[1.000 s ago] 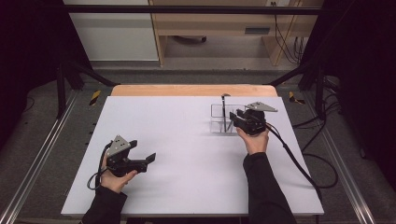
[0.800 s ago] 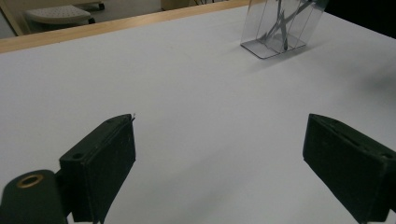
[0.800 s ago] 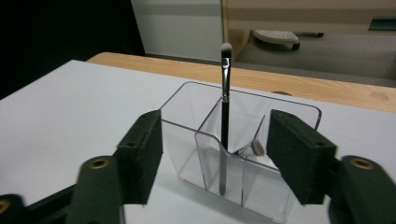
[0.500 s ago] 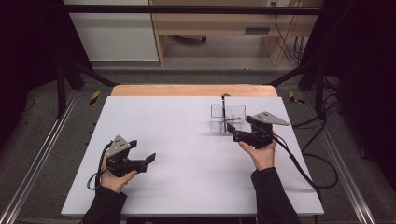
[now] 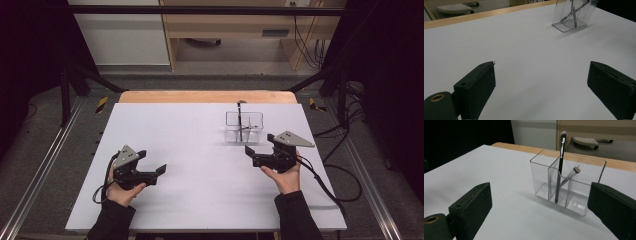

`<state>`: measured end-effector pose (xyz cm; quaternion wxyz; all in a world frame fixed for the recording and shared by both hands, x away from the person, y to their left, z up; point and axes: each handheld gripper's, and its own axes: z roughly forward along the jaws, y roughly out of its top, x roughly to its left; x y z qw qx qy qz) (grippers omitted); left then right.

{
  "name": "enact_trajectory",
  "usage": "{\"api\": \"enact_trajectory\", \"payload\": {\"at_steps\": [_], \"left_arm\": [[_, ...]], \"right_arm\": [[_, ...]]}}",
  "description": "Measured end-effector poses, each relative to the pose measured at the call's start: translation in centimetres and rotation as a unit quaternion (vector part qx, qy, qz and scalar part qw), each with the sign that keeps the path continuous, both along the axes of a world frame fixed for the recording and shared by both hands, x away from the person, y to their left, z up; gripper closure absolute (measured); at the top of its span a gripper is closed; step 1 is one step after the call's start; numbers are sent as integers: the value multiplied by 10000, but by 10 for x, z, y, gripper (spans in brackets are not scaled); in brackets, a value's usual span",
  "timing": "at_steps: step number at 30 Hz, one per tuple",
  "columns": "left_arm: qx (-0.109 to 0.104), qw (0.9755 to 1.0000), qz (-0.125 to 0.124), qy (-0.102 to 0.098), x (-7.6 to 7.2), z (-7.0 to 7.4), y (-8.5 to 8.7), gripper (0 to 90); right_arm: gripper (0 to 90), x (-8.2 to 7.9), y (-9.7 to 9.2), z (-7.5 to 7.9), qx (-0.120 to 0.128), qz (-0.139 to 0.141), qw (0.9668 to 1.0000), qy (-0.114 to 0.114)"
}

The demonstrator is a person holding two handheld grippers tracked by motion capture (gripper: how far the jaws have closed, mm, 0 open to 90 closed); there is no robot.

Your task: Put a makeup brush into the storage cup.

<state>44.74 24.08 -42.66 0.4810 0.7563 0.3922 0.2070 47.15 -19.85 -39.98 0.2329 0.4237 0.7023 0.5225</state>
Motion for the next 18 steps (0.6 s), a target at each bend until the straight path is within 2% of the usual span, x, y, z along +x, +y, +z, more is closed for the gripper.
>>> {"api": "enact_trajectory", "payload": {"at_steps": [2, 4, 8, 18], "left_arm": [[0, 10000, 3, 12, 0, 0, 1, 70], [-3, 10000, -14, 27, 0, 0, 1, 68], [5, 10000, -16, 34, -1, -1, 2, 64], [69, 9999, 16, 71, -3, -3, 9, 62]], "right_arm": [[60, -5, -2, -2, -34, 58, 10000, 20], [59, -9, -3, -3, -169, 97, 9998, -1], [58, -14, -6, -7, -143, 166, 9997, 72], [55, -23, -21, -16, -147, 46, 9998, 149]]}}
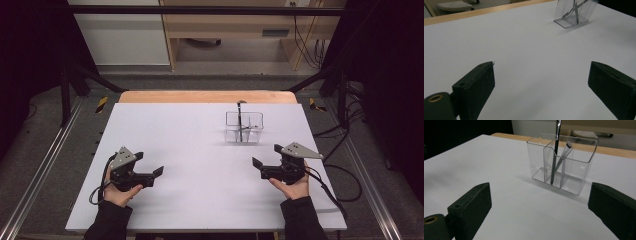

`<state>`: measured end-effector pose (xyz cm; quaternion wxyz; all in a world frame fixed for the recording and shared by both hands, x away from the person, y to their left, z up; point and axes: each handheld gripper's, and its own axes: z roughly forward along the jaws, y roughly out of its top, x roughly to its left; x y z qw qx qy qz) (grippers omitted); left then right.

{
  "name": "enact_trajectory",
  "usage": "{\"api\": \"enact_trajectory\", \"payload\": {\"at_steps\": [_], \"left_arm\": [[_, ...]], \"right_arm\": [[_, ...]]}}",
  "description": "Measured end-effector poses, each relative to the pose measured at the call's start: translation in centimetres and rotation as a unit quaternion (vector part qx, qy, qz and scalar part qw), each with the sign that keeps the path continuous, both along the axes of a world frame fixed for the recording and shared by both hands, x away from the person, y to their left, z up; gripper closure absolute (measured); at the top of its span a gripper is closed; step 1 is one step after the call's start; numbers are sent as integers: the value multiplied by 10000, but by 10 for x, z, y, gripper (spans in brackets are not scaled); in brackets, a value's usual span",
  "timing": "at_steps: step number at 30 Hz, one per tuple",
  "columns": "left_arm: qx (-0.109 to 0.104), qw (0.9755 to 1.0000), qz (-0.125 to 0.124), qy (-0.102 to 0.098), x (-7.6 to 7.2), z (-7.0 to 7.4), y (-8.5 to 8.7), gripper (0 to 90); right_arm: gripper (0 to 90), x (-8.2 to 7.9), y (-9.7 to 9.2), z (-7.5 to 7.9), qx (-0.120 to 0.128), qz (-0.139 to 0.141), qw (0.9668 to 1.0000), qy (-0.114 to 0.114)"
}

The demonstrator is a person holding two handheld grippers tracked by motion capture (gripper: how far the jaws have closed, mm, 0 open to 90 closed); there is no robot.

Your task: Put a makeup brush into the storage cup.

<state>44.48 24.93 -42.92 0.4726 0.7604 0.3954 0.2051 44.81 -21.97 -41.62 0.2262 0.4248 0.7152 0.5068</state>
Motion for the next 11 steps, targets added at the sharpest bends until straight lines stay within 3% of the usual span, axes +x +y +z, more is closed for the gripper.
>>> {"api": "enact_trajectory", "payload": {"at_steps": [11], "left_arm": [[-61, 9999, 120, 73, 2, -2, 6, 62]], "right_arm": [[51, -10, -11, -5, -36, -46, 10000, 1]]}}
